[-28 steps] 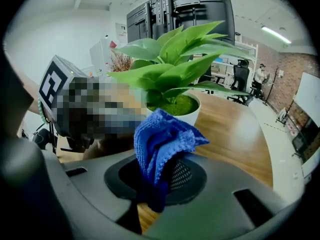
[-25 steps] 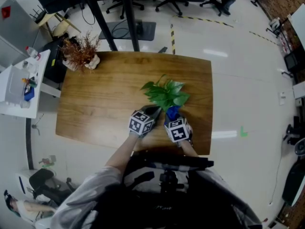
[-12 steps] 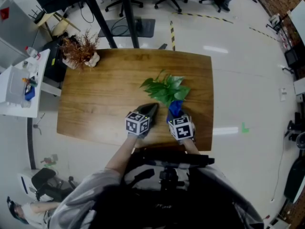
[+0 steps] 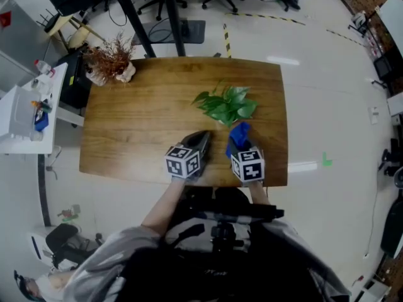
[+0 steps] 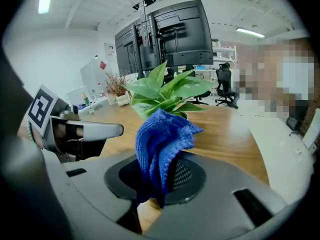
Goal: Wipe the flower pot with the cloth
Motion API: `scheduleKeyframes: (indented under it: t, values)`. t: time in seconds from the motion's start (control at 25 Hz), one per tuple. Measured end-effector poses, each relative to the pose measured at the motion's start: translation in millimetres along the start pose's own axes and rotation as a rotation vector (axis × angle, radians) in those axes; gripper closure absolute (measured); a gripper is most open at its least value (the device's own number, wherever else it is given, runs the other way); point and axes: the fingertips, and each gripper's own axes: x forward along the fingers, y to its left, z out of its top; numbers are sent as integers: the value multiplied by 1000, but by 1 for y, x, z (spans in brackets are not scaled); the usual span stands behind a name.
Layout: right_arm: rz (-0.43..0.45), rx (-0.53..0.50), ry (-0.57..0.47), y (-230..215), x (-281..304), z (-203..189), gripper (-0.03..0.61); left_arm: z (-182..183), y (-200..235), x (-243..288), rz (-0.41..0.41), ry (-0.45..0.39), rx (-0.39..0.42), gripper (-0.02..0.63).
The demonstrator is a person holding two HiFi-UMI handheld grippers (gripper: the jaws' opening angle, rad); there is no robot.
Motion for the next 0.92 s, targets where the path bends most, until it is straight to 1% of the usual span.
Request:
scheduleKeyframes:
  t: [0.16, 0.28, 0.52, 0.72, 0.92]
  values:
    - [-12, -7, -11, 7, -7, -2, 500, 2, -9, -11, -12, -18, 3, 613]
    - [-5, -13, -21, 10, -13, -3, 500, 3, -16, -16, -11, -23, 11, 612]
    - [35, -52, -35, 13, -23, -8, 500, 2, -30, -22, 29, -56, 6, 612]
    - [81, -87, -30, 15, -38, -18, 500, -5, -54, -28, 62, -96, -21, 614]
    - [103, -108, -39, 10, -58, -30, 500, -18, -82, -31, 81, -102, -27, 612]
